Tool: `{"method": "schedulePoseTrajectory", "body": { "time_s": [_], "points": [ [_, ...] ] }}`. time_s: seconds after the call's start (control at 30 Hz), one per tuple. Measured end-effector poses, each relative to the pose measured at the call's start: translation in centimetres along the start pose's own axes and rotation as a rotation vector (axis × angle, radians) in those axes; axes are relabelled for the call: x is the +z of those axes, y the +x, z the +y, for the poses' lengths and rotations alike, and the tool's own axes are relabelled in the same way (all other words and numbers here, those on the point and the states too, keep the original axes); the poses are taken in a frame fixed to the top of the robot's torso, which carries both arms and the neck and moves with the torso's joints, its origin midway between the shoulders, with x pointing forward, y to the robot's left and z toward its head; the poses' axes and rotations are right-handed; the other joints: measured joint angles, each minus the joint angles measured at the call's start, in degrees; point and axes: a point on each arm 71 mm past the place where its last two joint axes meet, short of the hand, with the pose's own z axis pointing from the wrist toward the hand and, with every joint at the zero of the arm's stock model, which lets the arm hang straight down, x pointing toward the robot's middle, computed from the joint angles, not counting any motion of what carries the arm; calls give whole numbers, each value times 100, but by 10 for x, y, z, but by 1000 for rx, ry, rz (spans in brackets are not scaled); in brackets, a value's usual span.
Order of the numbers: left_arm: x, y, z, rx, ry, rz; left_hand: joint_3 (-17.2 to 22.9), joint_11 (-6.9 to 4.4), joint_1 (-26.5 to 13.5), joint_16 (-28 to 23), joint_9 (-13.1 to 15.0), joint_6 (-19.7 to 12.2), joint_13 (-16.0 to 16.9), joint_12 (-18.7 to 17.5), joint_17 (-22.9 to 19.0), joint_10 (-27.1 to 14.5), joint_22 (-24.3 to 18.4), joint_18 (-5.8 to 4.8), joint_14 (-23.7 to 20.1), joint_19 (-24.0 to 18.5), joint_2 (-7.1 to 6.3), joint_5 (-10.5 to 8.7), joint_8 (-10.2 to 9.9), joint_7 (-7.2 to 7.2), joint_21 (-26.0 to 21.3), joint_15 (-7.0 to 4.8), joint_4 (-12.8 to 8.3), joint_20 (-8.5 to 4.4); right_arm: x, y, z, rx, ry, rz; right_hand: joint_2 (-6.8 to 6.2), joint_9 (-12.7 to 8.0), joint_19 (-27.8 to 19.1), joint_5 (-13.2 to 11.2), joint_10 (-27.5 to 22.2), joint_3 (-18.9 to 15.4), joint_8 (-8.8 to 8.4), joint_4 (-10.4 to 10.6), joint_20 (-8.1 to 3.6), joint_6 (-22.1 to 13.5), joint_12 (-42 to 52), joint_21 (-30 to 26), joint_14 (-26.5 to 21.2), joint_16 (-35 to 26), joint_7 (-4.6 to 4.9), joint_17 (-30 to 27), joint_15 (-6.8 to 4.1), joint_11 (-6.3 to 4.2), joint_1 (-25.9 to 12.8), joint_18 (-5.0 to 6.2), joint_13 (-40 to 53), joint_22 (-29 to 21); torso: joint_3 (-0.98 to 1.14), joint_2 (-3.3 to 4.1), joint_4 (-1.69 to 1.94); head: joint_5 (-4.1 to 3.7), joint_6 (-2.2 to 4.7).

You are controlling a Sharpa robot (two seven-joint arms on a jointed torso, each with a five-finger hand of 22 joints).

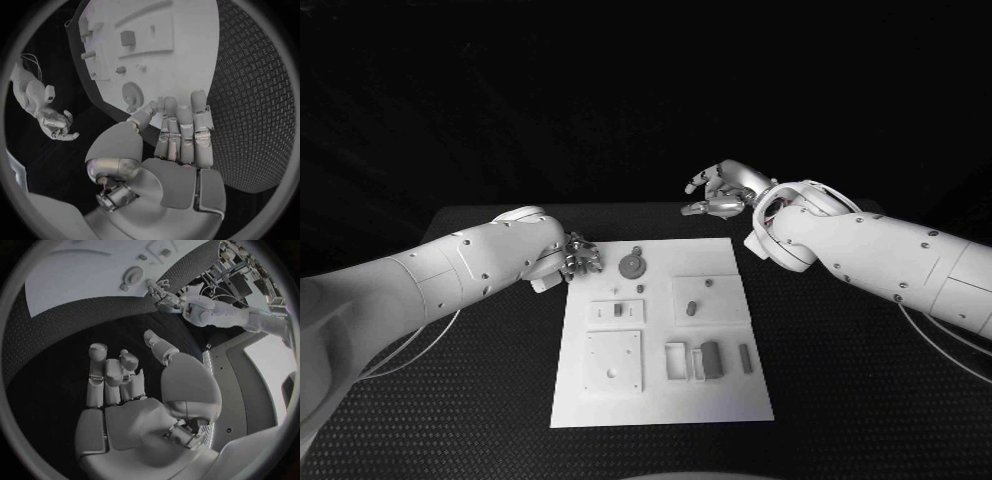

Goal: Assemble the parts on the task board

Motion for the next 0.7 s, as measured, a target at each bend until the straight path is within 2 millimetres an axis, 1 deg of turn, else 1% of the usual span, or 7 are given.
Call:
{"method": "schedulePoseTrajectory", "body": {
  "time_s": [0.1, 0.2, 0.23, 0.47, 0.5, 0.53, 0.7],
  "points": [
    [-2, 0, 2, -15, 4, 3, 0, -10, 0, 3, -2, 39, 6, 22, 0, 10, 17, 0, 8, 1, 0, 0, 0, -21, 26, 4, 0, 0, 0, 0, -1, 0, 2, -1, 0, 0, -6, 0, 0, 0, 0, 0, 6, 0, 0, 0, 0, 0, -1, 0, 0, 0, 0, 0, -5, 3, 0, -1, 1, 1, 2],
    [-5, 2, 6, -31, 10, 15, 9, -25, 23, 45, -4, 65, 19, 22, 5, 67, 40, 0, 52, 62, -23, 0, 0, -46, 30, -34, 9, -22, 0, -1, -1, -1, 3, -1, 0, 0, 6, 0, 1, 0, 0, 0, -5, 0, 0, 0, 0, 0, -1, 0, 0, 0, 0, 0, -5, 4, 0, -5, 3, 7, 6],
    [-7, 2, 8, -36, 12, 21, 15, -31, 23, 52, -4, 82, 25, 48, 10, 74, 51, 0, 70, 62, -23, -1, 0, -61, 66, -18, 15, -22, 0, -1, -1, -1, 3, -1, 0, 0, 13, 0, 1, 0, 0, 0, -13, 0, 0, 0, 0, 0, -1, 0, 0, -1, 0, 0, -5, 4, 0, -8, 3, 10, 6],
    [-22, 10, 18, -68, 31, 68, 16, -30, 23, 130, -11, 150, 58, 88, 34, 136, 109, 0, 111, 125, -23, -2, -1, -107, 116, -38, 16, -43, -1, -2, -3, -2, 7, -3, 0, 0, 13, 0, 1, 0, 0, 0, -13, -11, 0, 0, 0, 0, 9, 0, 0, -1, 0, 1, -5, 4, 2, -12, 7, 25, 7],
    [-25, 11, 19, -72, 34, 75, 16, -30, 23, 132, -24, 162, 63, 89, 39, 153, 117, -1, 114, 126, -23, -3, -1, -111, 116, -41, 16, -43, -2, -2, -4, -3, 8, -3, 0, 0, 13, 0, 1, 0, 0, 0, -12, -13, 0, 0, 0, 0, 11, 0, 0, -1, 0, 0, -4, 4, 2, -12, 7, 26, 7],
    [-28, 11, 20, -75, 36, 79, 15, -42, 23, 133, -151, 177, 67, 91, 40, 166, 125, 0, 129, 135, -23, -8, -1, -119, 116, -55, 16, -52, -2, -3, -5, -3, 9, -3, 0, 0, 13, 0, 1, 0, 0, 0, -12, -15, 0, 0, 0, 0, 13, 0, 0, -1, 0, 0, -5, 4, 2, -12, 9, 29, 7],
    [-39, 17, 22, -84, 50, 102, 1, -60, 23, 198, -171, 223, 99, 140, 65, 207, 166, -1, 161, 176, -23, -18, -1, -162, 160, -67, 32, -74, -2, -3, -5, -3, 11, -4, 0, 0, 13, 0, 1, 0, 0, 0, -12, -26, 0, 0, 0, 0, 5, 0, 0, -1, 0, 0, -4, 3, 2, -12, 14, 51, 14]
  ]
}}
